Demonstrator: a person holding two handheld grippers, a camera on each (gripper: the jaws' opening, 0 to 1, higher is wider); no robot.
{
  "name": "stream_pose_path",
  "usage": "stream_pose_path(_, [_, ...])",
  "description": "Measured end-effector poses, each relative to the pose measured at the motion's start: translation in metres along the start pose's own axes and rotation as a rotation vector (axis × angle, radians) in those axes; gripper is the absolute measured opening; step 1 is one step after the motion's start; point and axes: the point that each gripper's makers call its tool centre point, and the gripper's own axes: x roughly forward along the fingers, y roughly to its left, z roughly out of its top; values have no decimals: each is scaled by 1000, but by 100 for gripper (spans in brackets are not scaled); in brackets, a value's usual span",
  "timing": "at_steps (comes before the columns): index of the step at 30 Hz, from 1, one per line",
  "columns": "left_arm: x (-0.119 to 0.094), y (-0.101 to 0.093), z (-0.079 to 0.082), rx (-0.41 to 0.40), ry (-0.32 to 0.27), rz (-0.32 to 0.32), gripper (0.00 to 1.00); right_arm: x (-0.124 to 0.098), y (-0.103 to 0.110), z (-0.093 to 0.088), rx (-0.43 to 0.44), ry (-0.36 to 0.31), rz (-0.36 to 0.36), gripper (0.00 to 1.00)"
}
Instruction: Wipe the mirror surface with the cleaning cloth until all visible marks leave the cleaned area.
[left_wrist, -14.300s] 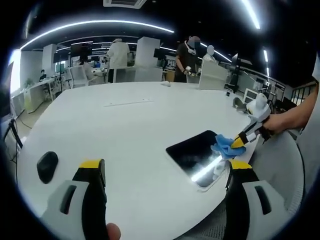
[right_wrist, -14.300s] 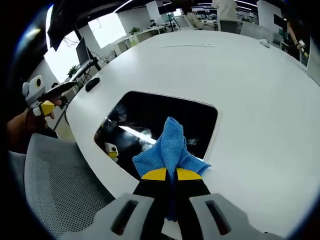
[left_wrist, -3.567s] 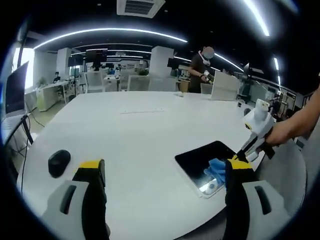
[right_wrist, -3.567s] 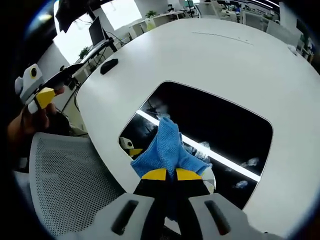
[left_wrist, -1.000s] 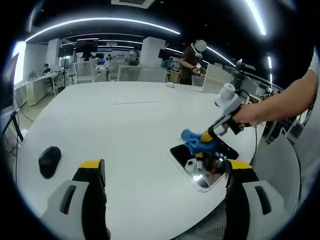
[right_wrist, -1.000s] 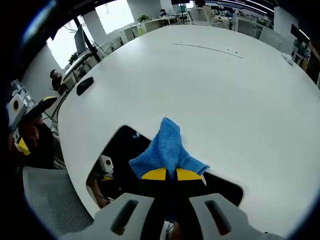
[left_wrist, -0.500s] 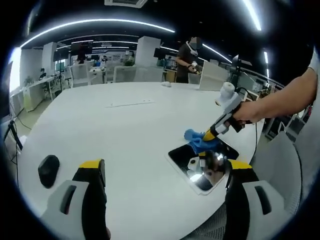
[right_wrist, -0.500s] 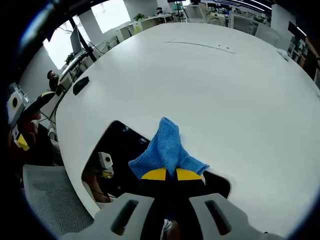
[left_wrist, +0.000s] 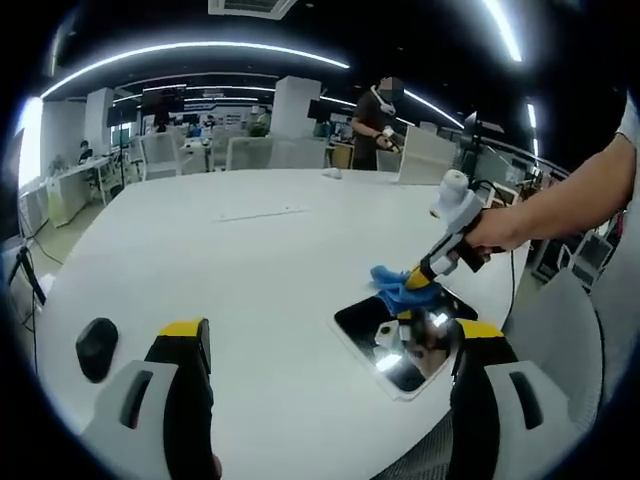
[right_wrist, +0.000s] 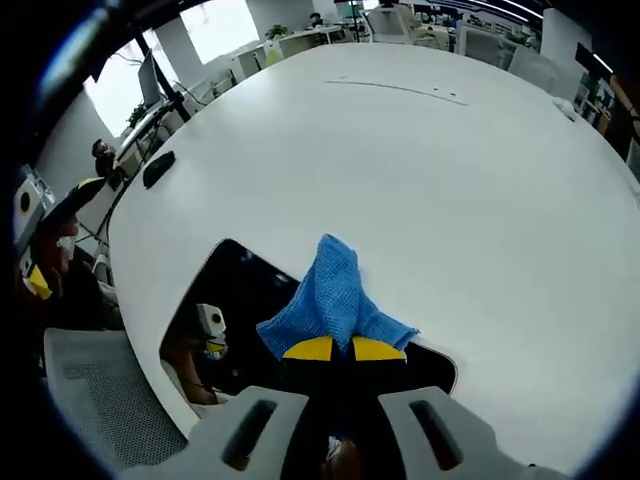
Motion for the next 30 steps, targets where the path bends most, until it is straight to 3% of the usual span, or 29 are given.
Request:
stream_pose_path(6, [0,7,1,-36,-22,17,99,-2,4,-8,10,-1,-8,0])
stream_pose_path(10, [1,6,-3,38,14,-2,99,-12,15,-22,8,10,2,0])
stream_pose_path(16, [-1,10,1,25,-1,8,99,-15,23,-33,21,-6,4,0])
stream_pose_path(30, [1,-1,3,-5,-25,-7,99,-25,37,-48,45,8,12,0])
